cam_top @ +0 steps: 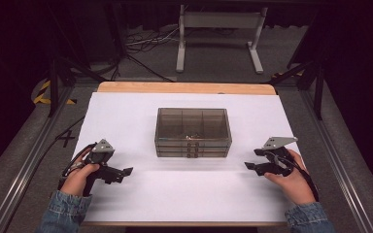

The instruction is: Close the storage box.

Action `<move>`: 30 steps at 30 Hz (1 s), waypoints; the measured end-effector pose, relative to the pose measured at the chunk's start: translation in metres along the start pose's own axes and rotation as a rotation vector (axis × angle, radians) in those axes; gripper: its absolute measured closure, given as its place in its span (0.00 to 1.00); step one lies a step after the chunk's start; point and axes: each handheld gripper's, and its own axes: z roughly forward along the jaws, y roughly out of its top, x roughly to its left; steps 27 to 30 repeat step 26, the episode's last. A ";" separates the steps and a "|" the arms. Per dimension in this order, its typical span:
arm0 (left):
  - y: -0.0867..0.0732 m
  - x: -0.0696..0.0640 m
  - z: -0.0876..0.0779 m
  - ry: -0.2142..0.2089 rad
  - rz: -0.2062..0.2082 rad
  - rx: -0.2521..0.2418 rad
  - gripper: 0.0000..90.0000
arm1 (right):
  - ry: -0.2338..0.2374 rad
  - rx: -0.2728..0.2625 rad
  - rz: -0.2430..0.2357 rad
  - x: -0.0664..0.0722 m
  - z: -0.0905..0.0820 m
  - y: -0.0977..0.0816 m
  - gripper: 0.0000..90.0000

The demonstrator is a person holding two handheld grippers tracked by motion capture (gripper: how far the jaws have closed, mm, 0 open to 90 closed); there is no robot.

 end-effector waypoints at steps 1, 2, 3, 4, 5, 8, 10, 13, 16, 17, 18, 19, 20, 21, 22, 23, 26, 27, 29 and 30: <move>0.000 0.000 0.001 0.004 0.001 -0.004 0.00 | 0.005 0.001 -0.005 0.000 0.002 -0.001 0.38; -0.001 0.000 0.002 0.004 -0.003 -0.008 0.00 | 0.003 0.009 -0.007 0.001 0.004 -0.002 0.38; -0.001 0.000 0.002 0.006 -0.007 -0.006 0.00 | 0.000 0.014 -0.011 0.001 0.005 -0.003 0.38; -0.001 0.000 0.002 0.004 -0.006 -0.002 0.00 | -0.005 0.018 -0.015 0.001 0.007 -0.004 0.36; -0.001 0.000 0.002 0.004 -0.006 -0.002 0.00 | -0.005 0.018 -0.015 0.001 0.007 -0.004 0.36; -0.002 0.001 0.003 0.005 -0.007 0.005 0.00 | -0.069 -0.005 -0.013 0.004 0.020 -0.013 0.11; -0.002 0.000 0.003 0.004 -0.004 0.010 0.00 | -0.089 -0.021 -0.020 0.004 0.024 -0.018 0.05; -0.002 0.000 0.005 0.008 -0.008 0.011 0.00 | -0.059 -0.021 0.042 -0.003 0.027 -0.019 0.04; -0.003 0.000 0.005 0.009 -0.008 0.018 0.00 | -0.068 -0.014 0.048 -0.003 0.028 -0.019 0.01; -0.003 0.000 0.006 0.009 -0.007 0.018 0.00 | -0.071 -0.015 0.046 -0.002 0.028 -0.019 0.01; -0.003 0.000 0.006 0.008 -0.008 0.019 0.00 | -0.069 -0.014 0.049 -0.003 0.028 -0.019 0.01; -0.003 0.000 0.005 0.005 -0.004 0.023 0.00 | -0.070 -0.014 0.048 -0.002 0.028 -0.019 0.01; -0.003 0.000 0.006 0.006 -0.005 0.019 0.00 | -0.069 -0.014 0.048 -0.003 0.028 -0.019 0.01; -0.002 0.000 0.005 0.006 -0.001 0.024 0.00 | -0.069 -0.014 0.049 -0.003 0.028 -0.019 0.01; -0.003 0.000 0.005 0.006 -0.001 0.024 0.00 | -0.070 -0.013 0.049 -0.002 0.028 -0.019 0.01; -0.003 0.000 0.006 0.006 -0.001 0.024 0.00 | -0.069 -0.014 0.049 -0.003 0.028 -0.019 0.01; -0.003 0.000 0.007 0.007 -0.011 0.022 0.00 | -0.069 -0.014 0.049 -0.003 0.028 -0.019 0.01; -0.003 0.000 0.007 0.007 -0.011 0.022 0.00 | -0.069 -0.014 0.049 -0.003 0.028 -0.019 0.01; -0.003 0.000 0.007 0.007 -0.011 0.022 0.00 | -0.069 -0.014 0.049 -0.003 0.028 -0.019 0.01; -0.003 0.000 0.007 0.007 -0.011 0.022 0.00 | -0.069 -0.014 0.049 -0.003 0.028 -0.019 0.01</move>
